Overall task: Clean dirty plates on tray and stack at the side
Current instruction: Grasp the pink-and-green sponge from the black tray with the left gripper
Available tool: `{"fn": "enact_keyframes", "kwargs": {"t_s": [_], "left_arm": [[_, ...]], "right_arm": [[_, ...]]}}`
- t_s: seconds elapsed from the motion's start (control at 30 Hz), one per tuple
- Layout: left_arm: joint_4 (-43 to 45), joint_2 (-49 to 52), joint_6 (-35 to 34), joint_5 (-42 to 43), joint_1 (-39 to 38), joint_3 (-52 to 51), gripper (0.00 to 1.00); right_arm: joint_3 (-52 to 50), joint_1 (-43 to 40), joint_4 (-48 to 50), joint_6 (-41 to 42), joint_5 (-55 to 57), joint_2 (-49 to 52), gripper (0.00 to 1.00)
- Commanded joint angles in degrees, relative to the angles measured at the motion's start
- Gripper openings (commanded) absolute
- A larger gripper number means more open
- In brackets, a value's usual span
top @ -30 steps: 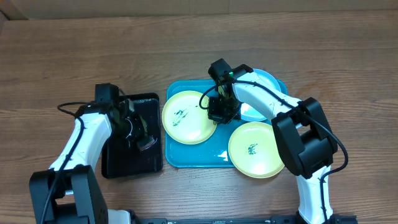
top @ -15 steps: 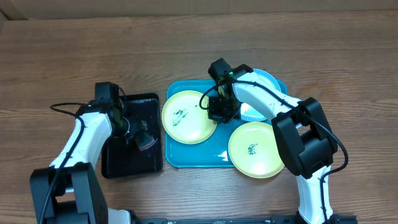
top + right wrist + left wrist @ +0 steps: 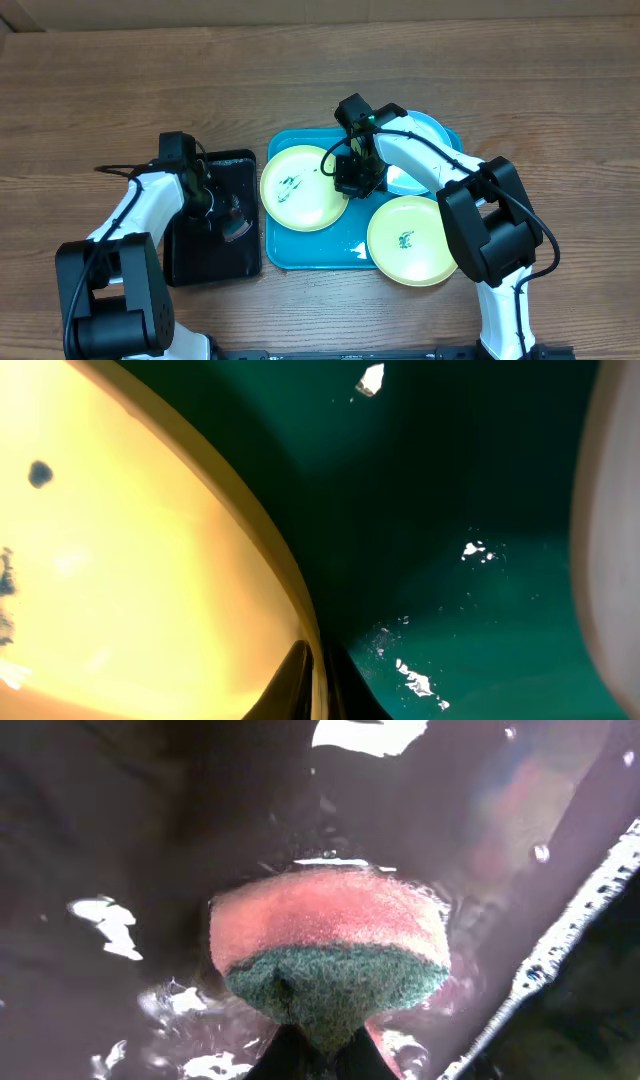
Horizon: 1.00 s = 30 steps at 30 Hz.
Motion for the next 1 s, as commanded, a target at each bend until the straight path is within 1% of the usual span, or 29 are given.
{"fn": "enact_keyframes", "kwargs": {"t_s": [0.0, 0.13, 0.23, 0.3, 0.37, 0.5, 0.97], "left_arm": [[-1.5, -2.8, 0.4, 1.0, 0.2, 3.7, 0.04], [-4.6, -6.0, 1.2, 1.1, 0.2, 6.2, 0.04], [-5.9, -8.2, 6.5, 2.6, 0.2, 6.5, 0.04], [-6.8, -9.3, 12.0, 4.0, 0.2, 6.5, 0.04], [-8.0, -10.2, 15.9, 3.7, 0.1, 6.5, 0.04], [-9.2, -10.7, 20.5, 3.3, -0.2, 6.5, 0.04], [-8.8, -10.7, 22.3, 4.9, -0.2, 6.5, 0.04]], "right_arm": [[-0.9, 0.2, 0.5, -0.2, 5.9, 3.1, 0.06], [-0.9, 0.2, 0.4, -0.2, 6.0, 3.1, 0.06], [-0.9, 0.2, 0.4, -0.4, 6.0, 3.1, 0.06], [-0.9, 0.2, 0.3, -0.4, 6.0, 3.1, 0.06], [-0.9, 0.2, 0.4, -0.4, 6.0, 3.1, 0.06], [-0.9, 0.2, 0.4, -0.4, 6.0, 3.1, 0.06], [-0.9, 0.2, 0.6, -0.4, 6.2, 3.1, 0.06]]}}
